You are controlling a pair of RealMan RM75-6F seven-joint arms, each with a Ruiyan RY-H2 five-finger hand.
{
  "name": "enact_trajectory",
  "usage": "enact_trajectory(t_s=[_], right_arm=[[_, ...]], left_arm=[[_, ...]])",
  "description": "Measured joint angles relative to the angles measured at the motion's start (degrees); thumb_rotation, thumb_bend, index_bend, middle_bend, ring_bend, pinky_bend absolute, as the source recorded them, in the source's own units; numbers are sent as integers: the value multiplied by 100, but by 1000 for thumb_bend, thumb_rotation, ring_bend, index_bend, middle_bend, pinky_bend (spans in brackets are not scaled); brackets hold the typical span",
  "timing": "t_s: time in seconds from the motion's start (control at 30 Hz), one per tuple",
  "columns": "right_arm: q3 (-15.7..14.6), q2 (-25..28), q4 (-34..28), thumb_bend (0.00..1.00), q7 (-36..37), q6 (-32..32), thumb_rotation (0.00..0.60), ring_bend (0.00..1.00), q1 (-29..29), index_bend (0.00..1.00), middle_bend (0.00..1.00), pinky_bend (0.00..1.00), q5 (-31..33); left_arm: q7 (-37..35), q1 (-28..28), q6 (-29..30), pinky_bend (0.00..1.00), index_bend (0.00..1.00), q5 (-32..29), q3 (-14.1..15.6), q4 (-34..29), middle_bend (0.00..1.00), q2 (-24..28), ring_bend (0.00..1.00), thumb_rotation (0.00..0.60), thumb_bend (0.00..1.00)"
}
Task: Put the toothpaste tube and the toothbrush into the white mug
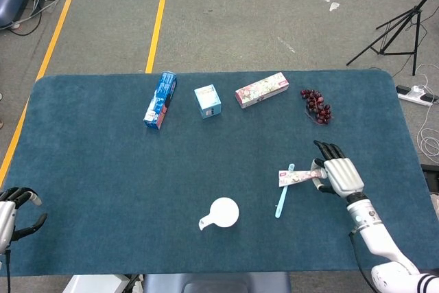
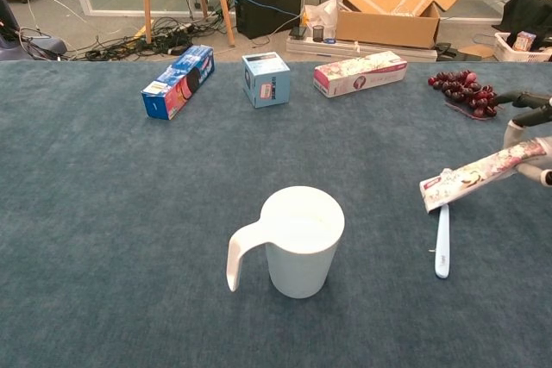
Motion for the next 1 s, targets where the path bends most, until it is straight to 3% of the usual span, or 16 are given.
enact_trajectory(t_s=[0.63,1.0], right_arm=[[380,490,-1762,354,-426,132,600,0,431,606,53,75,-117],[623,818,-2875,354,-1173,108,600,0,711,606,55,75,22]], left_arm=[[-33,24,35,331,505,7,-6,-3,402,20,307,600,252],[-36,50,88,331,505,17,-16,-13,402,44,307,600,252]])
